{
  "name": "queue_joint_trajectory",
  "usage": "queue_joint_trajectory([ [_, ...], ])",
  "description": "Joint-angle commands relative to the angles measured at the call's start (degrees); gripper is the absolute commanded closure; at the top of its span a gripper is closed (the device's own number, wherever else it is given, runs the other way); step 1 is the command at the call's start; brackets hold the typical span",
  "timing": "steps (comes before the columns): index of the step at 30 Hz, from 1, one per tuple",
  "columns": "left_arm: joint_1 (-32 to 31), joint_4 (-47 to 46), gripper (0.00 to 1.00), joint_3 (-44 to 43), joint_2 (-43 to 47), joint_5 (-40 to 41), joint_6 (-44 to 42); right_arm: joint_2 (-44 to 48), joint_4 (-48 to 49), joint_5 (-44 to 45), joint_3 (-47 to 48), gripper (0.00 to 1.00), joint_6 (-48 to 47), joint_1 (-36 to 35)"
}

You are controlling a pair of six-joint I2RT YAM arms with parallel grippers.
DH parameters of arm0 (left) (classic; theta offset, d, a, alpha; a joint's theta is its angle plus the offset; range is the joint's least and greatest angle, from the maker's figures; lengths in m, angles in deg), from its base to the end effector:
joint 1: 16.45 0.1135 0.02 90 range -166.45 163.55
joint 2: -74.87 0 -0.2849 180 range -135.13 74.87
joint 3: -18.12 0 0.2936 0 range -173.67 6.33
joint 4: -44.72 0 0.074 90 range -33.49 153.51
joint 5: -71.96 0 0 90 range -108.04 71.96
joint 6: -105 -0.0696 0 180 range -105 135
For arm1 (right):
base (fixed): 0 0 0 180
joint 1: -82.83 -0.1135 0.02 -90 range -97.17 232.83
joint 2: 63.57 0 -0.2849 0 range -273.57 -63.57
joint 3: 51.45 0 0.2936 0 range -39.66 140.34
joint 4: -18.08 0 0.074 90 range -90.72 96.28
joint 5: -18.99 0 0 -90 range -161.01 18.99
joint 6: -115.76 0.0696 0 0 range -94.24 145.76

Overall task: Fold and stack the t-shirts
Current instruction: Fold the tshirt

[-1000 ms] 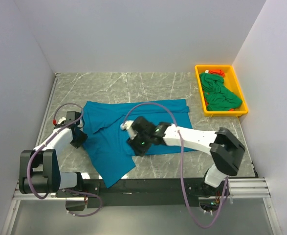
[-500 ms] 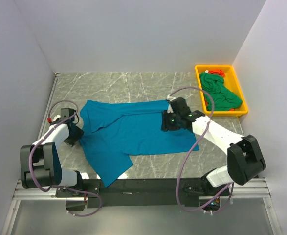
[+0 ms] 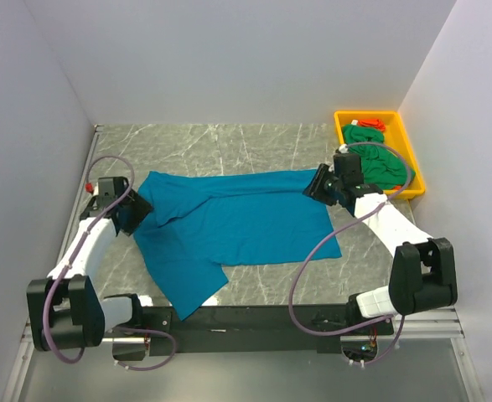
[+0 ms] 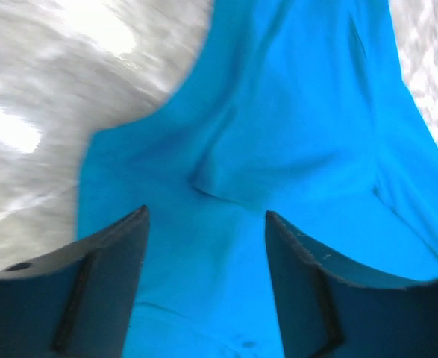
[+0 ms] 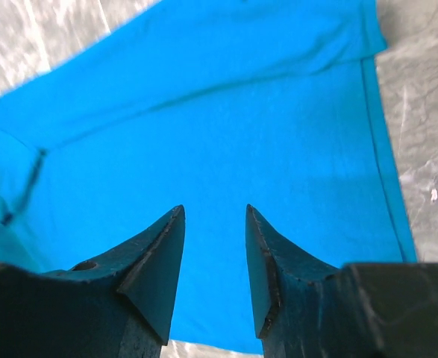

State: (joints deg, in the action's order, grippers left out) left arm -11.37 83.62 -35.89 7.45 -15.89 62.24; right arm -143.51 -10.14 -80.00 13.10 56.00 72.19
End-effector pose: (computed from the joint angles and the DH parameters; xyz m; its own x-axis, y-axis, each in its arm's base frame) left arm 0.2826 0.0277 0.1949 -0.4534 -0.7769 -0.4369 -0.6543 0.6230 -0.4287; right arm 0.3485 0.0765 0.2176 -0.7335 0.3683 -0.5712 0.0878 0.8847 0.4578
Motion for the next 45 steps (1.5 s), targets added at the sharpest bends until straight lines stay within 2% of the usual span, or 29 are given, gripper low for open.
queue_joint_trajectory([
  [1, -1.9, -3.9, 0.35, -2.0, -3.5, -5.7, -0.5, 0.1, 4.8, -3.0, -0.3, 0.55, 3.2, 1.4],
  [5, -4.0, -5.4, 0.54, -3.9, -8.9, -5.1, -0.9, -1.4, 5.3, -3.6, 0.2, 0.55, 3.2, 1.7],
  [8, -4.1, -6.5, 0.59, -5.1, -12.6, -3.7, -1.7, -1.9, 5.8, -4.0, -0.5, 0.56, 3.4, 1.7],
  [13, -4.2, -6.0, 0.58, -7.3, -18.2, -2.3, -2.5, -2.8, 6.1, -4.3, -1.4, 0.56, 3.3, 1.8],
  [19, -4.6, -5.5, 0.54, -7.5, -20.1, -2.3, -2.6, -3.7, 6.6, -4.9, -2.0, 0.56, 3.2, 2.2],
  [28, -4.8, -5.0, 0.55, -7.8, -22.6, 1.3, -3.5, -5.7, 9.9, -10.3, -2.3, 0.56, 3.7, 2.0],
  [34, -6.7, -4.5, 0.63, -8.6, -22.8, 2.0, -3.6, -6.9, 11.3, -12.1, -1.4, 0.57, 4.0, -0.1],
  [35, -6.9, -4.4, 0.69, -8.8, -22.7, 2.1, -3.7, -7.2, 11.5, -12.4, -0.8, 0.58, 4.1, -0.6],
  [36, -6.9, -3.9, 0.71, -9.1, -22.2, 2.2, -3.9, -7.5, 11.5, -12.5, -0.5, 0.58, 4.2, -1.2],
  [38, -7.2, -3.6, 0.78, -9.5, -21.7, 2.6, -4.1, -8.0, 12.1, -12.5, 0.8, 0.58, 4.8, -3.5],
  [45, -7.7, -1.7, 0.88, -10.8, -18.9, 3.0, -5.3, -12.9, 15.9, -12.5, 5.4, 0.59, 8.1, -12.5],
])
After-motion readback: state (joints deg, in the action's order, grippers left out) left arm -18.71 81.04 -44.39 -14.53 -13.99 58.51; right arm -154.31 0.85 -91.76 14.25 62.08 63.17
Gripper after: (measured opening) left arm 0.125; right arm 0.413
